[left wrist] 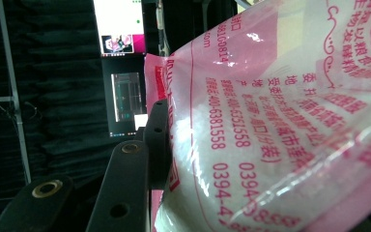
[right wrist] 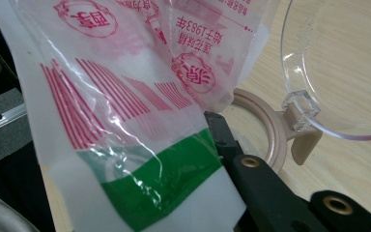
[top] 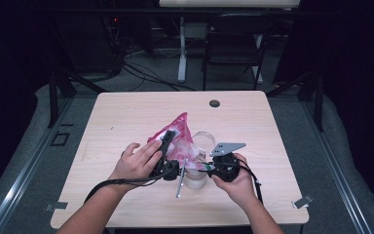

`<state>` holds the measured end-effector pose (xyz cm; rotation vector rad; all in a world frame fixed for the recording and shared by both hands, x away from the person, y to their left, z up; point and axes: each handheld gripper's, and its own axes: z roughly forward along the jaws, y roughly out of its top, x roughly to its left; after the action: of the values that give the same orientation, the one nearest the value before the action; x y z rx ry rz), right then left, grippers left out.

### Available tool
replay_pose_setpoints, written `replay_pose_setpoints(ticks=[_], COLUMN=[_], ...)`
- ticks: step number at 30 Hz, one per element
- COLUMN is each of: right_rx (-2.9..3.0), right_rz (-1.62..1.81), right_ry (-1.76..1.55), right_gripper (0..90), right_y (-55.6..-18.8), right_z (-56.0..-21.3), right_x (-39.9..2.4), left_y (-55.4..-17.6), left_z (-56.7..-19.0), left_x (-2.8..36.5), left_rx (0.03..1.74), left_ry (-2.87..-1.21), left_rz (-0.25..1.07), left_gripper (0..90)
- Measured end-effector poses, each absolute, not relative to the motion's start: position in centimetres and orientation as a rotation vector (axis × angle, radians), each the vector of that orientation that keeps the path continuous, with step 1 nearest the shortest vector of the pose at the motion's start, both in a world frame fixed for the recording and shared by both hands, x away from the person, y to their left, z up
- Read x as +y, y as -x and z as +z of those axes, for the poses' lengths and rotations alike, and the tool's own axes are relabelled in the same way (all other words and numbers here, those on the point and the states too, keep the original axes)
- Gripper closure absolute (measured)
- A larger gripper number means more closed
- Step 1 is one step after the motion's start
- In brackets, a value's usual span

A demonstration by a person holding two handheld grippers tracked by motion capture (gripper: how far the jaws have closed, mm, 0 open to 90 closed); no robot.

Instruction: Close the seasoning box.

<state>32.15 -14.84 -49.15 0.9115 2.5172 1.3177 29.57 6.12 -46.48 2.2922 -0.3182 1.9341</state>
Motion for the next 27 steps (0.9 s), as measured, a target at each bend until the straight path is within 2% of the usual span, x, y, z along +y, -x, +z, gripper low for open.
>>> replay_pose_setpoints(ticks=[27], right_rx=[2.516], right_rz=[1.297], right_ry=[-0.908], right_gripper=[90.0], right_y=[-32.11], right_z=[-49.18], right_x=[-14.74], left_y=[-29.93], left_z=[-46.93], left_x=[6.50], left_rx=[-0.323], left_ry=[-2.337], left_rz=[1.904], left_gripper=[64.5])
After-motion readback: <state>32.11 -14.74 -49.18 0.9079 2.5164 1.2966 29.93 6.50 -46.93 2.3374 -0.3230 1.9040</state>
